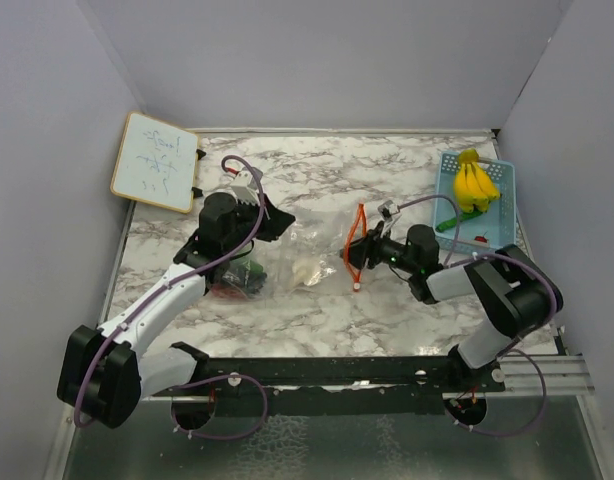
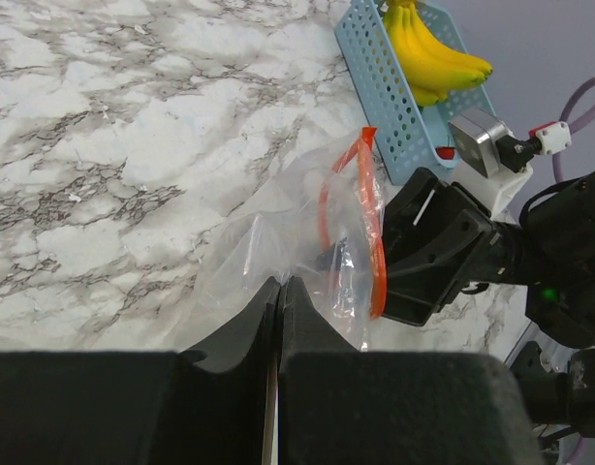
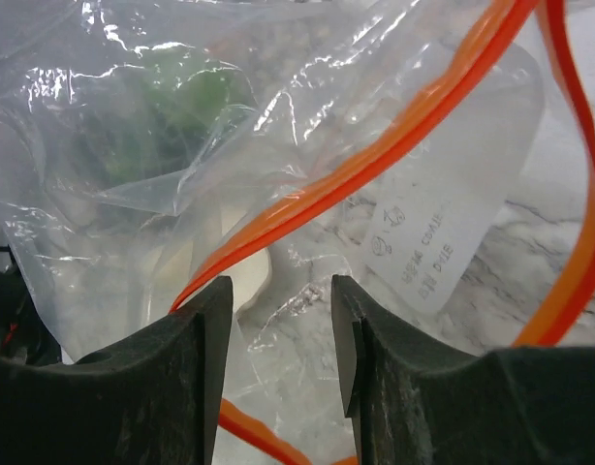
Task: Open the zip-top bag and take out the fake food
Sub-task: Pick up the fake vegetable from the zipper food storage bag.
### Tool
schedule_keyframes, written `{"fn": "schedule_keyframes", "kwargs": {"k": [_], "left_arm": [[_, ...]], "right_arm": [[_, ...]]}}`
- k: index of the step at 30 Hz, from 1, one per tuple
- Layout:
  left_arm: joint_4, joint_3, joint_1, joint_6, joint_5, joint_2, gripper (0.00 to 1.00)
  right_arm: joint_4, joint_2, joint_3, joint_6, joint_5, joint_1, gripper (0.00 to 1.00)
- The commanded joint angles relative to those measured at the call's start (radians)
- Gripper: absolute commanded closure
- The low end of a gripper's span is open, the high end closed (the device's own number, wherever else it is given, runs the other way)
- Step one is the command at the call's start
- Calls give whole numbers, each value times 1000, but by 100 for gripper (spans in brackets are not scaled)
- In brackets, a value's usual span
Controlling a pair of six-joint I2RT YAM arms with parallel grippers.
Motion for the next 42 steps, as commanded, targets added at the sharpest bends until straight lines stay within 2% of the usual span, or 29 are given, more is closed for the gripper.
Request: {"fn": "schedule_keyframes", "kwargs": {"k": [1,6,9,15,19,21,23,27,31,33,36,42], "left_arm": [[59,-37,-4,-6,-7,15,100],[100,-67,8,-26,14,28,100],[68,-57,13,-15,2,4,100],[55,-73,22,-2,-12,-22,100],[82,-86,26,-13,-8,-13,100],[101,-85,25,-21,2,1,100],[116,-86,25,-29,11,12,100],[130,-96,25,-32,13,21,100],[120,-100,25,-26,6,16,100],[115,-98,25,-23,3,14,100],[113,-95,27,-21,3,15,100],[115,-99,27,-19,1,23,100]], "right_arm": [[321,205,51,108,-268,12,53],[623,416,78,273,-318,24,50],[660,465,87,293,-292,24,50],[325,409,111,90,-197,44,50],[-30,330,155,-133,-33,109,50],[-98,318,167,-183,46,145,50],[-46,329,153,-160,23,154,50],[159,380,128,-70,-125,156,49],[463,489,119,106,-261,156,49],[560,541,137,174,-294,158,49],[567,572,165,179,-299,169,47],[327,510,196,31,-255,213,41]]}}
